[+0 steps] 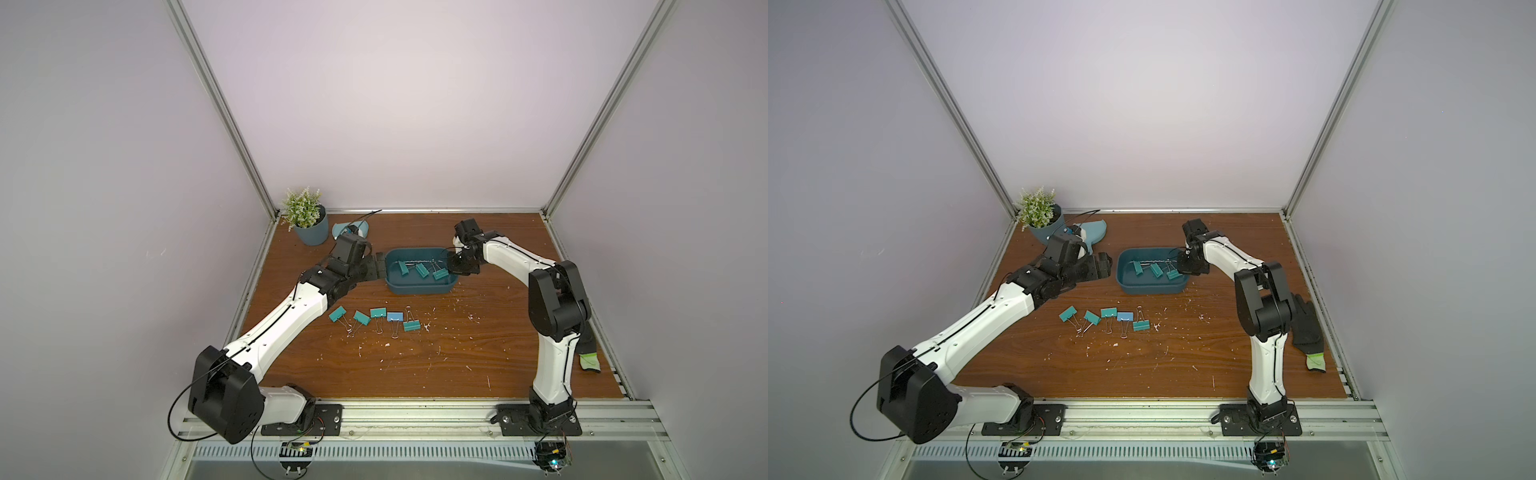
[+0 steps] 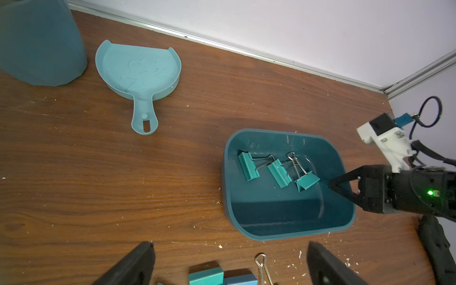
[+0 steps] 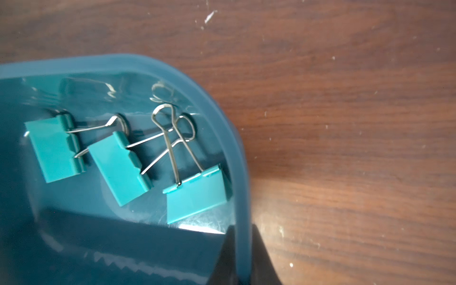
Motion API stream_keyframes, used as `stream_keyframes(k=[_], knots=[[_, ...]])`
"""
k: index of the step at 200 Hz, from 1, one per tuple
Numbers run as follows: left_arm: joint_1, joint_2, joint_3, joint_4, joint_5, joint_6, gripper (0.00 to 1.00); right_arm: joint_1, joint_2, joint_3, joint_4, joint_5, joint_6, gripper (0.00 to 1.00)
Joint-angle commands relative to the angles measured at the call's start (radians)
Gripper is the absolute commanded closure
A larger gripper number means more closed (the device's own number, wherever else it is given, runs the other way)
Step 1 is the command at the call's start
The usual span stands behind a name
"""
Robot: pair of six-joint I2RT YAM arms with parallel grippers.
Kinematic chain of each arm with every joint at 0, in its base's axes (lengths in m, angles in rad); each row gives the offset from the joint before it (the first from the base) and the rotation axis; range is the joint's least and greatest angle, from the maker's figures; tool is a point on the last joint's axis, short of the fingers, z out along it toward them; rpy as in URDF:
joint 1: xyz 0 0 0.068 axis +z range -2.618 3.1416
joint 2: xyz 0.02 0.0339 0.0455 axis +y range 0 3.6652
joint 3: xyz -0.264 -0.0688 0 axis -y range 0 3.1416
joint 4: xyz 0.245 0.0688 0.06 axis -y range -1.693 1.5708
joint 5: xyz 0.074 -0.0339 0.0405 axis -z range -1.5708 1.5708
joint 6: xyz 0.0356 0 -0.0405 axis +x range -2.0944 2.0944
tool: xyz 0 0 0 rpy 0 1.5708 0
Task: Take out the binder clips from the storage box
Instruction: Place the storage box at the center of the board.
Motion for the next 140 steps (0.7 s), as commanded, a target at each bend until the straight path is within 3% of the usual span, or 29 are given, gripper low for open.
stream_keyframes(k=[1,15,31,67,103,140], knots=[[0.009,0.017,0.035,-0.018,0.008,-0.011,0.00,0.022,-0.014,-0.012,0.044,0.045,-0.016,0.65],[0.009,0.026,0.042,-0.019,0.007,-0.009,0.00,0.029,-0.031,-0.014,0.040,0.069,-0.017,0.48],[0.009,0.034,0.051,-0.019,0.002,-0.008,0.00,0.040,-0.057,-0.005,0.021,0.118,-0.015,0.36],[0.009,0.046,0.062,-0.020,-0.019,-0.006,0.00,0.107,-0.108,0.054,-0.014,0.243,-0.031,0.31],[0.009,0.051,0.064,-0.017,-0.046,-0.001,0.00,0.198,-0.038,0.189,-0.067,0.299,-0.052,0.29],[0.009,0.049,0.064,-0.023,-0.053,0.006,0.00,0.236,0.076,0.293,-0.086,0.257,-0.087,0.28]])
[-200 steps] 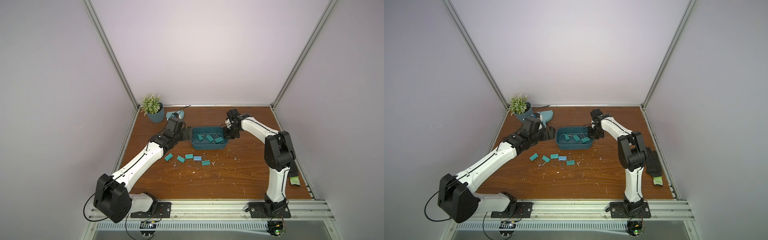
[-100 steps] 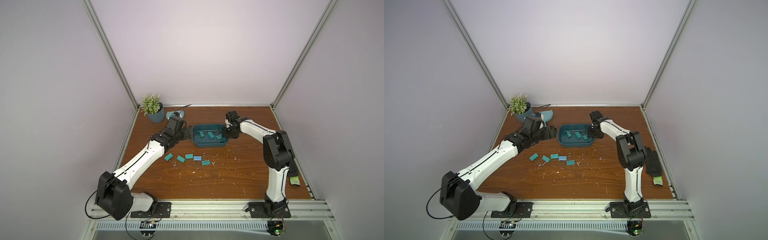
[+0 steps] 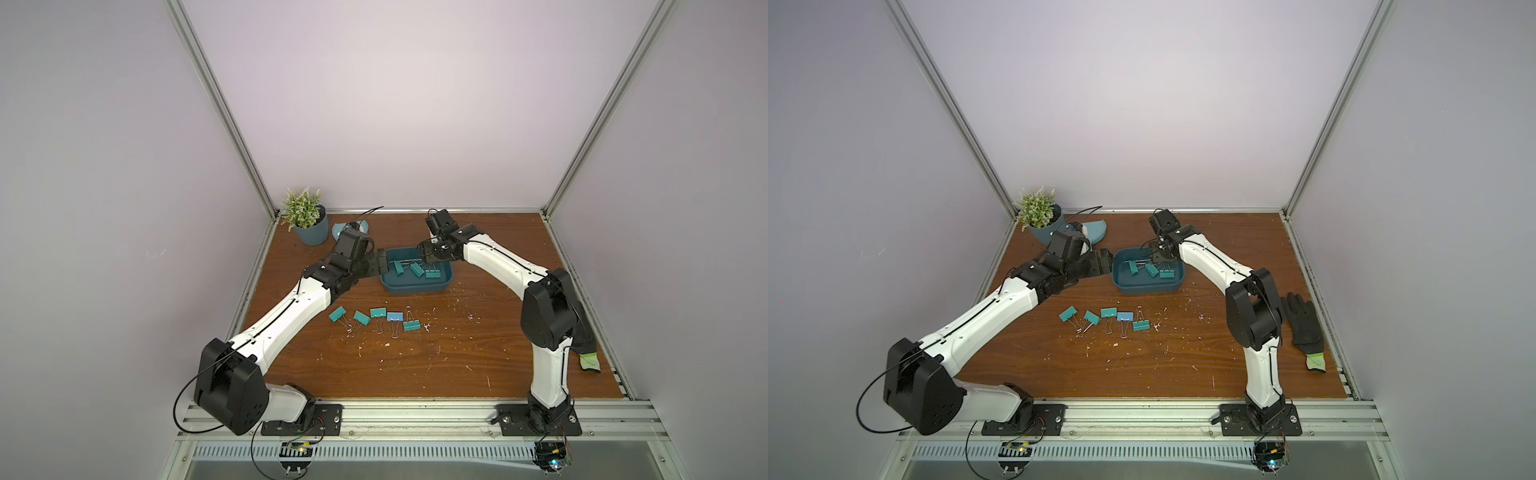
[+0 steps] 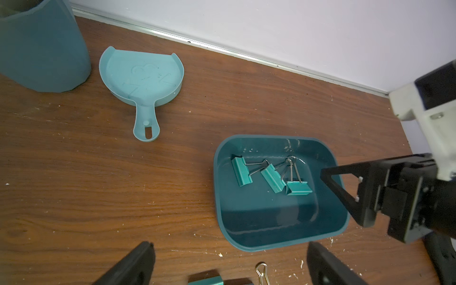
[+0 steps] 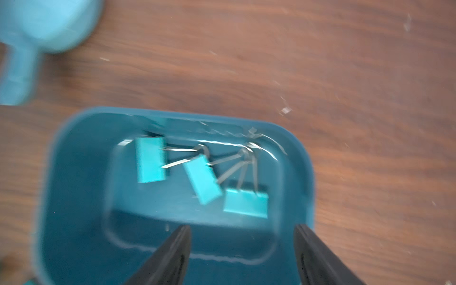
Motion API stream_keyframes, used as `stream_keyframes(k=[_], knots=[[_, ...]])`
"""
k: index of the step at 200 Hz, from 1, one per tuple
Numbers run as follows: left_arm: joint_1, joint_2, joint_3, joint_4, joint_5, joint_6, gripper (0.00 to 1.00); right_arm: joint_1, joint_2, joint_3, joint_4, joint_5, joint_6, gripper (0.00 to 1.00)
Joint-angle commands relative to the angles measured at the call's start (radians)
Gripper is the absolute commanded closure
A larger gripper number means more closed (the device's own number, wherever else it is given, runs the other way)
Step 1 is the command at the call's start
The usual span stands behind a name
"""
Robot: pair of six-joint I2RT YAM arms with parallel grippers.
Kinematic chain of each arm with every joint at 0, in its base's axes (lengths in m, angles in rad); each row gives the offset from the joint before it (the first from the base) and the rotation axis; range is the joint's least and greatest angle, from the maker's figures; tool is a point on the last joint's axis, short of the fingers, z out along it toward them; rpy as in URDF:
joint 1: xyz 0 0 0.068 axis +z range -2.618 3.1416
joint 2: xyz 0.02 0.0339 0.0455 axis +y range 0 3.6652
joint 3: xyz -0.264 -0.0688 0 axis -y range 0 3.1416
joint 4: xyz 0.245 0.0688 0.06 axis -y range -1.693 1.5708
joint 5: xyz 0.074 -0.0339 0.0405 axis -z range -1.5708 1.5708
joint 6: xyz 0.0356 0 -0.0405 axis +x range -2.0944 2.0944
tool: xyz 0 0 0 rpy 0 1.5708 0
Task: Take out the binder clips from the storage box
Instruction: Place the storage box at the center of the board, then pick up the binder clip from the storage box.
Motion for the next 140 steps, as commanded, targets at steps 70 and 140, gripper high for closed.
stream_keyframes(k=[70,140], knots=[[0.009,0.004,0.029,-0.034,-0.047,0.014,0.01,0.018,0.201,0.133,-0.055,-0.093,-0.089,0.28],[0.009,0.021,0.050,-0.052,-0.059,0.022,0.00,0.019,0.290,0.219,-0.066,-0.096,-0.128,0.35]])
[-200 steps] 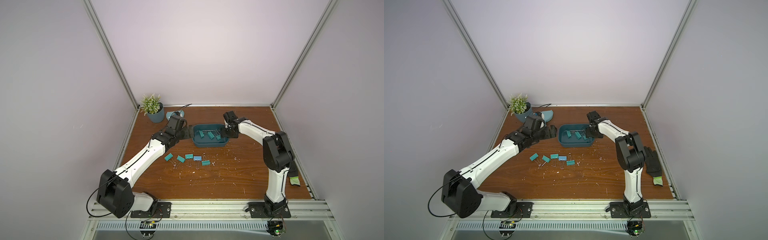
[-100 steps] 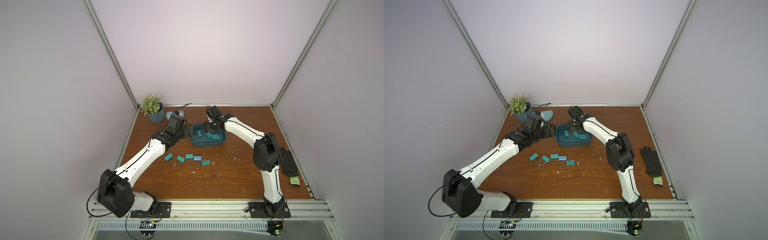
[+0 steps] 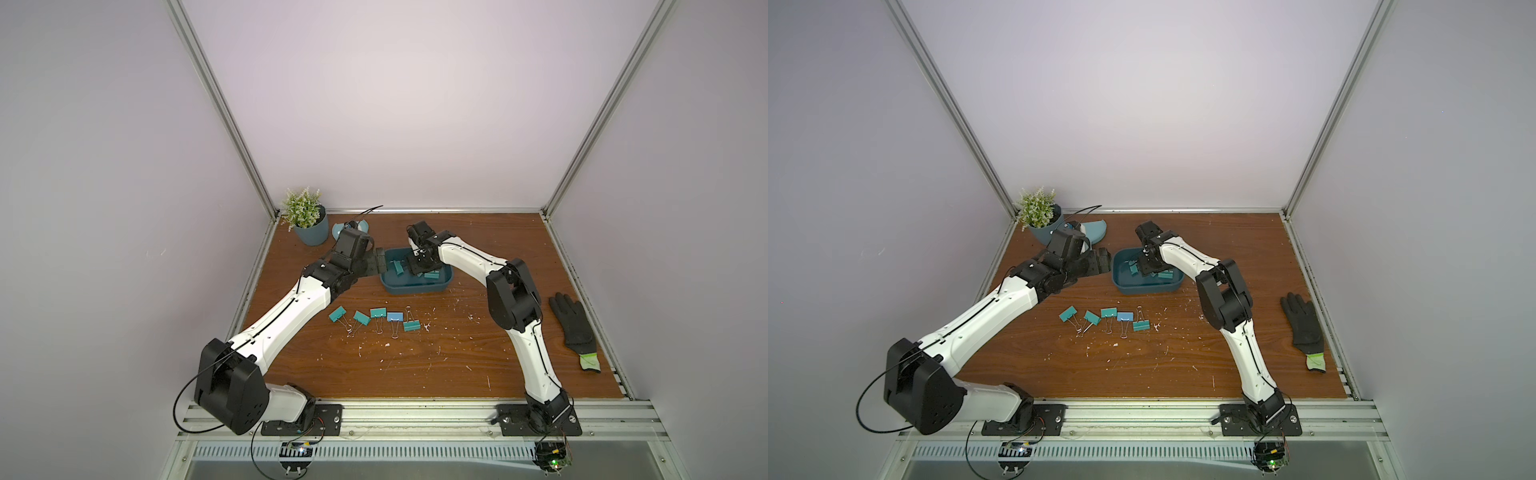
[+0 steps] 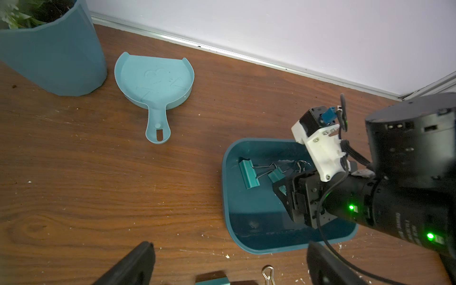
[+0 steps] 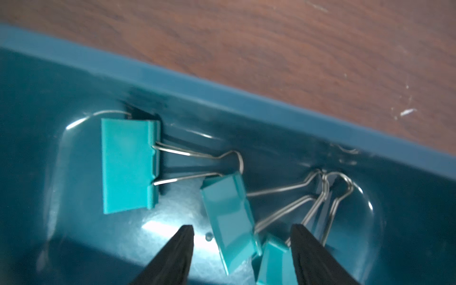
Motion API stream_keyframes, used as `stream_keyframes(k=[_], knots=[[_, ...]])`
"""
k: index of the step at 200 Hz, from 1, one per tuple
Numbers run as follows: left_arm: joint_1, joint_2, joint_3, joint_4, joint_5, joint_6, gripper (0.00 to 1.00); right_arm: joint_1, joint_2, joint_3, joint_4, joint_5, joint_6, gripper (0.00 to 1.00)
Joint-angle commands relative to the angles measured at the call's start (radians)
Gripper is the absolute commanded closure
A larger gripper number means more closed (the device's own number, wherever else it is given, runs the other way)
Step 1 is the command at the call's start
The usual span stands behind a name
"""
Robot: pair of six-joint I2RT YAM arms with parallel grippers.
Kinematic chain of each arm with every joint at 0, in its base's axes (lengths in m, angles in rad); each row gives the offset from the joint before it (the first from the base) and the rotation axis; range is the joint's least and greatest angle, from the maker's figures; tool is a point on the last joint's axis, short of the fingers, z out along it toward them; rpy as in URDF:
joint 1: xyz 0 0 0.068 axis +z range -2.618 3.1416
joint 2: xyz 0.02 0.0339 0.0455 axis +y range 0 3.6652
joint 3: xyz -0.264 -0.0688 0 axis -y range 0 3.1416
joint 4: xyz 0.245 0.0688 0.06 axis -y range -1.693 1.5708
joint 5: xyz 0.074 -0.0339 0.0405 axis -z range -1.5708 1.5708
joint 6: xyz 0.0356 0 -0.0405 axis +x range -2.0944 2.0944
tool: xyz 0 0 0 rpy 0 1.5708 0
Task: Take out the binder clips from the storage box
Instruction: Pick up the binder clip from the storage box.
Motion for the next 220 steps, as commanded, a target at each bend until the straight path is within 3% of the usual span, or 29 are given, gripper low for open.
stream_keyframes(k=[1,125,184,220], knots=[[0.009,0.016,0.028,-0.022,-0.021,0.017,0.00,0.003,-0.001,0.052,-0.019,-0.014,-0.025,0.35],[0.010,0.029,0.032,-0.028,-0.024,0.021,0.00,0.016,0.029,0.036,-0.010,-0.023,-0.036,0.45],[0.010,0.014,0.023,-0.031,-0.027,0.018,0.00,0.027,0.052,0.042,-0.013,-0.007,-0.043,0.54],[0.010,-0.003,0.010,-0.030,-0.030,0.013,0.01,0.044,0.023,0.042,-0.016,0.022,-0.043,0.65]])
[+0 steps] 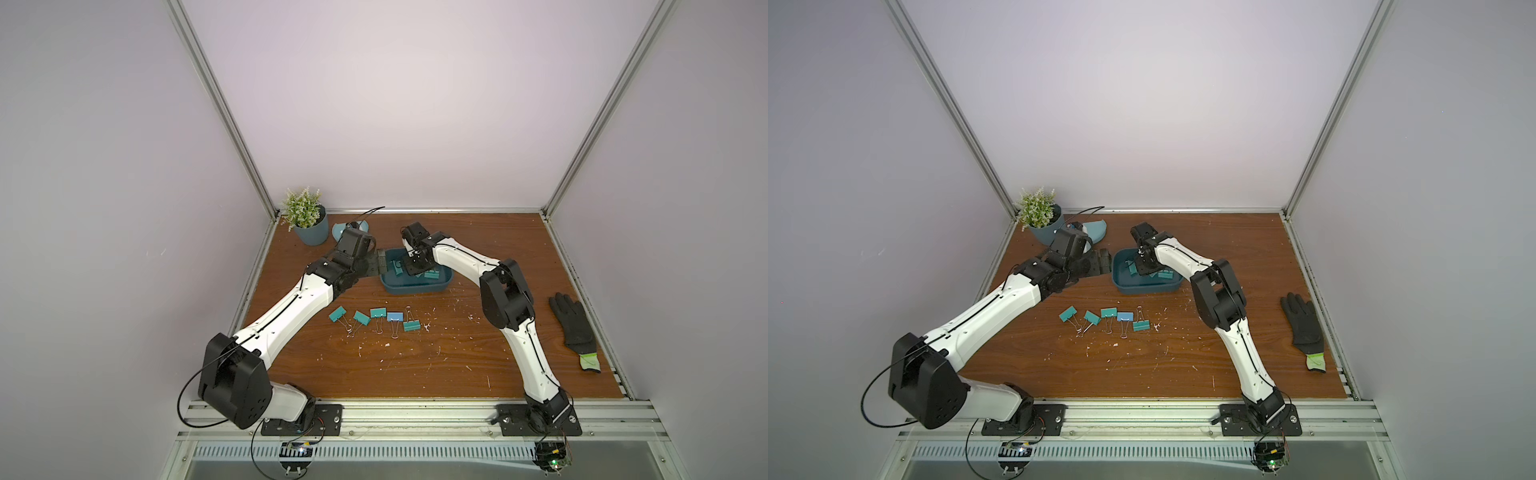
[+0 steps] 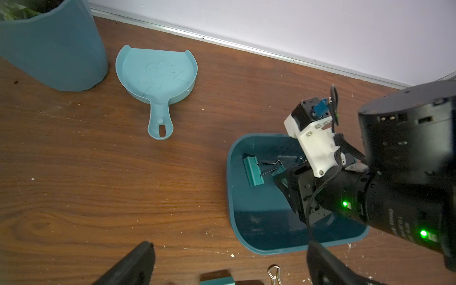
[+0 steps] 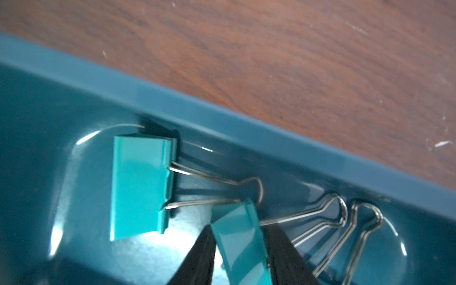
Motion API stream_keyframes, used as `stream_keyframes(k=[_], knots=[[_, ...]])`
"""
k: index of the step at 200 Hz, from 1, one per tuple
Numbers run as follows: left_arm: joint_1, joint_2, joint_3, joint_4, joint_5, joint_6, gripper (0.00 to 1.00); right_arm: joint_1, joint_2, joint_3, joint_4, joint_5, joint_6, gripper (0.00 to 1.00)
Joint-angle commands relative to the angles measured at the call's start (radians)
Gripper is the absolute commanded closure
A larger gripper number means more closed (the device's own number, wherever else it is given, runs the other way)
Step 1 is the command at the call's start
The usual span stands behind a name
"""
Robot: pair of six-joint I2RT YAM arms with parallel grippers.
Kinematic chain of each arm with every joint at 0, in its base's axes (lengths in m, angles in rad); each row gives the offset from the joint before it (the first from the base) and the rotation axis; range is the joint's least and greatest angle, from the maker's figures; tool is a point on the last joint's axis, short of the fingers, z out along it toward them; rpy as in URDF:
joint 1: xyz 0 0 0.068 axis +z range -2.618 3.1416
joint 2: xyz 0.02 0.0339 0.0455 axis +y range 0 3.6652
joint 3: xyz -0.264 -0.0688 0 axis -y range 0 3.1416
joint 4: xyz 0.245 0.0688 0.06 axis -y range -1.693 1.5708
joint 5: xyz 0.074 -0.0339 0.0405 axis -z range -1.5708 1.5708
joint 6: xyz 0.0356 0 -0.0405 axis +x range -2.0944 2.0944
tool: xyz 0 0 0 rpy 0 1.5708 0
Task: Take out the binder clips from the storage box
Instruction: Pick up the binder clip from the storage box.
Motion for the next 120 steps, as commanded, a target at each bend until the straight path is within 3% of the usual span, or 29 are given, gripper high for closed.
stream_keyframes(k=[1,50,120], knots=[[0.010,-0.029,0.002,-0.015,-0.020,0.000,0.01,0.016,-0.033,-0.008,-0.024,0.017,-0.007,0.66],[0.010,-0.046,-0.009,-0.015,-0.017,-0.007,0.00,0.024,-0.082,-0.008,-0.032,0.042,-0.002,0.73],[0.010,-0.090,-0.036,-0.015,-0.019,-0.018,0.00,0.029,-0.158,-0.015,-0.057,0.065,0.028,0.72]])
